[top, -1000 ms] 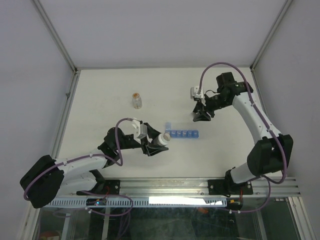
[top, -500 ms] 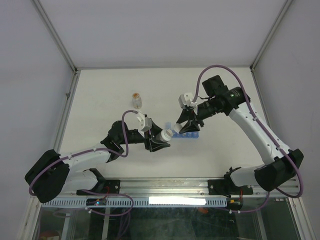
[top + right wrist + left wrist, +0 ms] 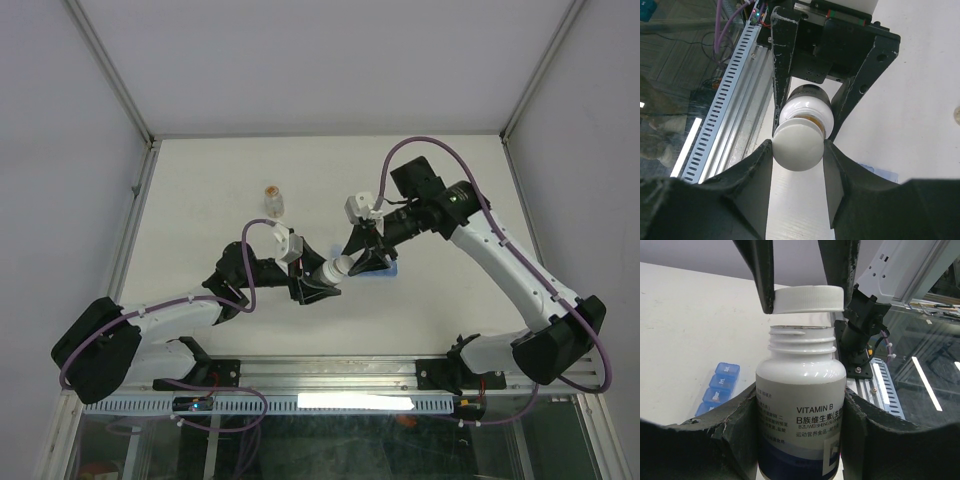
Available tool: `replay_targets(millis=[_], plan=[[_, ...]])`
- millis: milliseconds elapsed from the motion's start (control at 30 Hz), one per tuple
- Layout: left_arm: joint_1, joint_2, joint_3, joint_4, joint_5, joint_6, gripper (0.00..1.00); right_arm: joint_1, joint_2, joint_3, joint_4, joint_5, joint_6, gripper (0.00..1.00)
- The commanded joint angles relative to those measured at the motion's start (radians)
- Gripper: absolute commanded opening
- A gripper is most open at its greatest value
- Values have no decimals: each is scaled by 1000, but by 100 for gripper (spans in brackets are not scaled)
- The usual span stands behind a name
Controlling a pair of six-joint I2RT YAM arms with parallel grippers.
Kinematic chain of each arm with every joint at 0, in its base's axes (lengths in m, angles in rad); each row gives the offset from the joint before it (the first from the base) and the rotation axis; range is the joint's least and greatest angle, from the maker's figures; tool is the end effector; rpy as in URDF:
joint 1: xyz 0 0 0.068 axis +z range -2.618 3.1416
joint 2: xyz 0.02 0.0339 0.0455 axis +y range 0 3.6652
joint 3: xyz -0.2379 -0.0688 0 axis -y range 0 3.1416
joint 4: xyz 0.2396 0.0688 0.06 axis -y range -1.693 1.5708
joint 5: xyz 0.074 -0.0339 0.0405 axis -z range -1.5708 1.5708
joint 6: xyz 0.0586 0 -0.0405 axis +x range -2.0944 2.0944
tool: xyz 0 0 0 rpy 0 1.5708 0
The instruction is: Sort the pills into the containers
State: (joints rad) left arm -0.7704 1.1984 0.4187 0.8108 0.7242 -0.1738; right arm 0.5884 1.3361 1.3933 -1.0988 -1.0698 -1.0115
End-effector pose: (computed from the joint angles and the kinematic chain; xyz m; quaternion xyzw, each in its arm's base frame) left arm 0.1623 -0.2116 0.2130 0.4344 0.5474 -0.5249 0.4859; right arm 0.1811 0.1826 0.3303 -0.6885 0.4829 0.4338 0.3233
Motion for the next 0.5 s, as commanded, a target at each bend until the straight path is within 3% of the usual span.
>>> replay_targets(millis=[0,467], plan=[[6,4,24,88,45,-27,0,17,-7,-1,73,3,53,21],[7,4,22,120,55,-50,0,50,-10,-42,125,39,94,21]])
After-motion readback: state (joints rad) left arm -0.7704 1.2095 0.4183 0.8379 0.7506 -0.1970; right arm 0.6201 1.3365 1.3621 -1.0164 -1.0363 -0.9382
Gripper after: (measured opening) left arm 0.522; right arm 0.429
